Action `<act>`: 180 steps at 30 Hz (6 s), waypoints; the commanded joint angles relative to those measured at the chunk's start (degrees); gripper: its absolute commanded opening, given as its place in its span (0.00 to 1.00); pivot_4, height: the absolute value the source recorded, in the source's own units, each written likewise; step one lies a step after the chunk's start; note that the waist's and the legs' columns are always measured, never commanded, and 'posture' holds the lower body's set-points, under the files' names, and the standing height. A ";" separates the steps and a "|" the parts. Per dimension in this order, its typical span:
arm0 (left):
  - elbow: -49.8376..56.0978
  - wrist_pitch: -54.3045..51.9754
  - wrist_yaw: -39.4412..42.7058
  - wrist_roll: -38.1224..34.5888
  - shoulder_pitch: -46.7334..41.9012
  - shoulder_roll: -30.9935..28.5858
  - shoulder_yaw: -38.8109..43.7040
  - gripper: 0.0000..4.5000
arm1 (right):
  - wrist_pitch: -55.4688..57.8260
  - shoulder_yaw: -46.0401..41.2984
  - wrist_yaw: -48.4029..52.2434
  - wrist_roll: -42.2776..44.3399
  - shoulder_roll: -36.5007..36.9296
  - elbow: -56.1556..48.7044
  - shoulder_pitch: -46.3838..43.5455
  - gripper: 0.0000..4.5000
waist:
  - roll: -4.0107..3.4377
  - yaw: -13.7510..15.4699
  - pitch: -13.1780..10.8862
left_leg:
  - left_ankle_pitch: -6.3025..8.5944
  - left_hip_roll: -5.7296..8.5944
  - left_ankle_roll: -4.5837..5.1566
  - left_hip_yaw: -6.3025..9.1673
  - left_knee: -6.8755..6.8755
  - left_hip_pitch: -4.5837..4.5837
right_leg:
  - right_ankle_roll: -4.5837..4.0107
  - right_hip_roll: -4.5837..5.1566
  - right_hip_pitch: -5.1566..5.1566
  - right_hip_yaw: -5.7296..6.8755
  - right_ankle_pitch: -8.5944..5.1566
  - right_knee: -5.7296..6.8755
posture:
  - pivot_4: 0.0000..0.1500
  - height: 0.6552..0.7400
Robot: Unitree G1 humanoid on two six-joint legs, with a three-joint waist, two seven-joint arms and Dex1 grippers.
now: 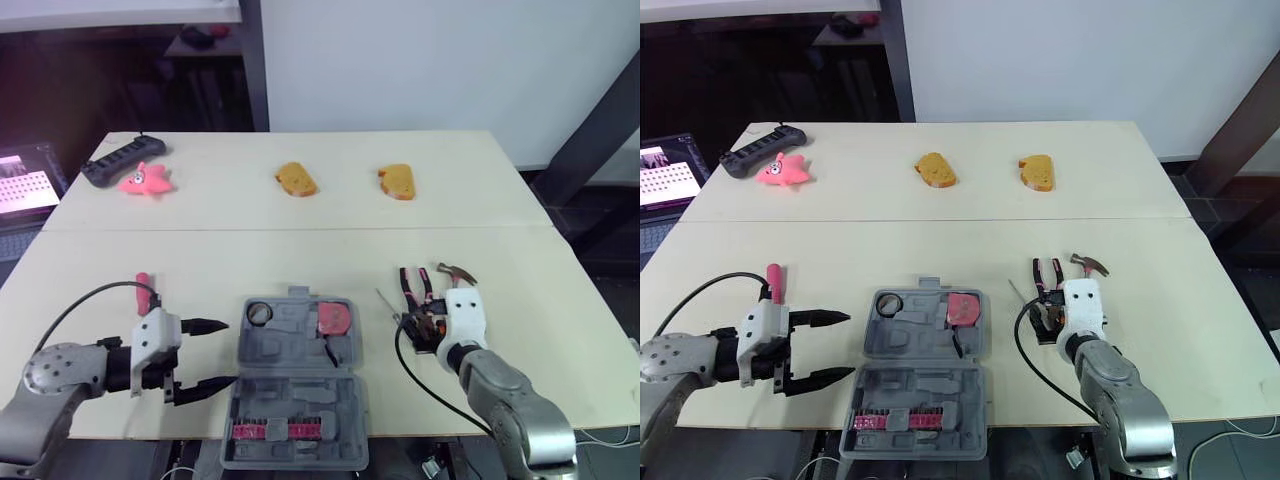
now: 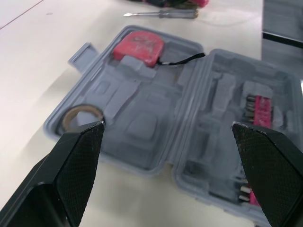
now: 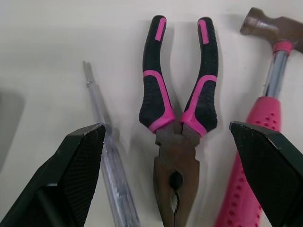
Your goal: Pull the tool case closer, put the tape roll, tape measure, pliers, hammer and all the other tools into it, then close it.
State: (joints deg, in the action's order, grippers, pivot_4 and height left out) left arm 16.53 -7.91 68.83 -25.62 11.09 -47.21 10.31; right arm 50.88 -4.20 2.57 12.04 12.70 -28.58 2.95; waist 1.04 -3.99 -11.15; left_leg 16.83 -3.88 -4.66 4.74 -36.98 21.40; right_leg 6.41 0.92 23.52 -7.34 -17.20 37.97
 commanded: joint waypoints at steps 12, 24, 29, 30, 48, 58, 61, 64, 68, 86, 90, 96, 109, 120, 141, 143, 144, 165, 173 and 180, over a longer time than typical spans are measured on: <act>2.56 0.83 -1.04 -0.19 1.66 -0.44 1.51 1.00 | -0.57 -1.48 0.19 -0.75 -2.20 3.61 -0.67 0.25 | 0.00 0.00 0.00 | 0.00 0.00 0.00 0.00 0.00 0.00 | 0.00 0.00 0.00 0.00 0.00 0.00 | 1.00 1.00; 0.24 1.53 -0.95 0.11 0.06 -0.77 1.15 1.00 | -1.25 -1.94 0.64 -0.42 -2.43 -0.57 -1.33 0.22 | -0.03 -0.01 -0.01 | 0.00 0.00 0.00 0.00 0.00 0.00 | 0.00 0.00 0.01 0.00 0.00 0.00 | 1.00 1.00; -2.08 2.01 -0.34 0.18 -1.73 -0.81 1.11 1.00 | 0.69 -3.64 2.28 1.15 0.29 -10.91 -3.15 0.22 | -0.15 -0.03 -0.09 | 0.00 0.00 0.00 0.00 0.01 0.06 | 0.05 0.00 0.07 0.00 0.02 0.01 | 1.00 1.00; -2.63 1.96 -0.18 0.06 -2.06 -0.82 1.23 1.00 | 2.58 -4.10 3.30 2.44 1.30 -13.57 -4.13 0.22 | -0.16 -0.02 -0.09 | 0.00 0.00 0.00 0.00 0.01 0.06 | 0.07 0.00 0.07 0.00 0.03 0.01 | 1.00 1.00; -9.96 6.81 5.12 0.69 3.05 -2.35 4.15 1.00 | 27.82 32.61 31.82 20.52 25.02 -11.91 -52.59 0.22 | -0.26 -0.11 -0.20 | 0.00 -0.01 0.02 0.02 -0.01 0.26 | 0.04 0.01 0.34 0.03 0.03 0.02 | 1.00 1.00; -5.55 6.01 5.50 -0.50 12.14 -3.10 10.56 1.00 | 28.85 52.01 32.98 14.69 13.96 1.60 -65.33 0.22 | -0.29 0.15 -0.21 | -0.03 -0.02 -0.02 0.08 -0.03 1.04 | 0.15 0.07 1.21 0.20 0.19 0.23 | 1.00 1.00; -4.56 5.87 5.34 -0.54 13.04 -2.98 11.26 1.00 | 31.11 55.00 33.99 15.23 13.36 2.65 -66.92 0.22 | -0.28 -0.04 -0.19 | -0.04 0.00 -0.03 0.08 -0.09 1.05 | 0.15 0.12 1.13 0.23 0.19 0.19 | 1.00 1.00; -3.70 5.54 5.00 -0.72 13.36 -2.95 11.40 1.00 | 32.15 55.51 33.74 14.93 12.56 3.73 -66.98 0.22 | -0.29 -0.14 -0.21 | -0.04 0.00 -0.03 0.09 -0.09 1.04 | 0.14 0.09 1.15 0.23 0.20 0.21 | 1.00 1.00; -2.82 4.99 4.46 -0.75 13.41 -2.91 11.35 1.00 | 33.19 55.78 33.53 14.66 12.69 4.34 -66.76 0.22 | -0.29 -0.22 -0.20 | -0.04 -0.01 -0.03 0.12 -0.08 1.03 | 0.14 0.06 1.18 0.24 0.20 0.25 | 1.00 1.00; -1.61 2.11 2.89 -0.84 10.90 -2.50 10.41 1.00 | 31.75 59.35 32.67 11.81 10.33 11.61 -65.15 0.22 | -0.28 -0.52 -0.19 | -0.04 -0.01 -0.03 0.12 -0.09 1.02 | 0.13 0.06 1.17 0.24 0.23 0.26 | 1.00 1.00; -0.88 1.65 2.40 -0.97 11.20 -2.22 10.62 1.00 | 30.40 59.19 32.68 10.75 8.61 13.99 -64.49 0.22 | -0.28 -0.83 -0.19 | -0.04 -0.01 -0.03 0.12 -0.10 1.01 | 0.12 0.06 1.17 0.24 0.23 0.29 | 1.00 1.00; -0.54 1.18 1.77 -1.08 11.38 -2.24 10.83 1.00 | 26.99 58.93 33.02 9.26 7.83 16.39 -62.51 0.22 | -0.27 -1.59 -0.18 | -0.05 -0.01 -0.04 0.15 -0.09 1.00 | 0.12 0.06 1.16 0.25 0.23 0.32 | 1.00 1.00; 0.63 -0.34 1.35 -1.57 11.65 -2.55 11.36 1.00 | 21.29 56.93 33.84 5.24 7.85 18.63 -58.47 0.82 | -0.26 -1.89 -0.17 | -0.05 -0.01 -0.04 0.20 -0.09 0.97 | 0.12 0.04 1.15 0.26 0.23 0.38 | 1.00 1.00; -1.13 0.17 1.93 -1.00 9.63 -3.03 10.88 1.00 | 18.47 48.22 35.62 7.28 3.73 15.93 -55.33 0.76 | -0.26 -1.74 -0.17 | -0.11 -0.01 -0.15 0.22 -0.07 0.96 | 0.12 0.03 1.13 0.27 0.23 0.37 | 1.00 1.00; -1.71 0.03 2.21 -1.17 9.04 -3.82 11.95 1.00 | 13.23 49.48 35.94 3.44 2.64 18.48 -46.32 0.00 | -0.25 -1.68 -0.17 | -0.20 -0.01 -0.32 0.25 -0.05 0.98 | 0.13 0.04 1.12 0.28 0.23 0.38 | 1.00 1.00; -1.46 0.08 2.17 -1.16 9.35 -3.77 12.03 1.00 | 14.60 50.62 35.96 2.77 3.15 19.93 -45.62 0.00 | -0.26 -1.73 -0.17 | -0.20 -0.01 -0.32 0.25 -0.05 0.98 | 0.13 0.04 1.12 0.27 0.24 0.38 | 1.00 1.00; -1.35 0.13 2.15 -1.15 9.53 -3.75 12.09 1.00 | 14.87 51.32 36.04 2.35 3.60 20.58 -45.29 0.00 | -0.24 -1.74 -0.16 | -0.20 -0.01 -0.32 0.25 -0.05 0.97 | 0.13 0.04 1.11 0.27 0.24 0.38 | 1.00 1.00; -1.16 -0.60 2.35 -1.29 9.58 -4.22 12.28 1.00 | 16.97 50.34 34.08 -0.49 0.72 31.62 -38.65 0.00 | -0.36 -1.68 1.61 | -0.16 0.00 -0.26 0.15 0.81 -1.04 | -0.13 0.04 -0.59 0.19 -0.15 0.02 | 1.00 1.00; -3.40 -0.79 1.62 1.25 7.54 -4.65 9.55 1.00 | 10.86 33.50 37.95 7.07 1.00 12.45 -40.28 0.00 | -0.25 -1.55 1.33 | -0.22 -0.01 -0.38 0.18 0.81 -0.32 | -0.05 0.02 0.05 0.19 -0.11 0.06 | 1.00 1.00; -6.33 -2.83 2.78 1.56 3.30 -3.72 3.44 0.62 | 1.77 24.02 47.91 11.87 21.39 -6.18 -27.54 0.00 | -0.21 -0.15 1.28 | -0.19 0.03 -0.32 0.23 0.89 0.15 | 0.06 0.09 0.46 0.30 -0.08 -0.05 | 1.00 1.00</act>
State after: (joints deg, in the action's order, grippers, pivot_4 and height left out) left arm 10.14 -10.87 71.07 -24.18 15.02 -51.05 14.33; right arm 55.57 21.60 48.80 22.79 33.58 -31.59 -25.46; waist 0.83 -4.13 -9.87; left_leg 16.66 -3.86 -4.94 4.95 -36.07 21.55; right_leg 6.48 1.00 24.00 -7.05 -17.28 37.91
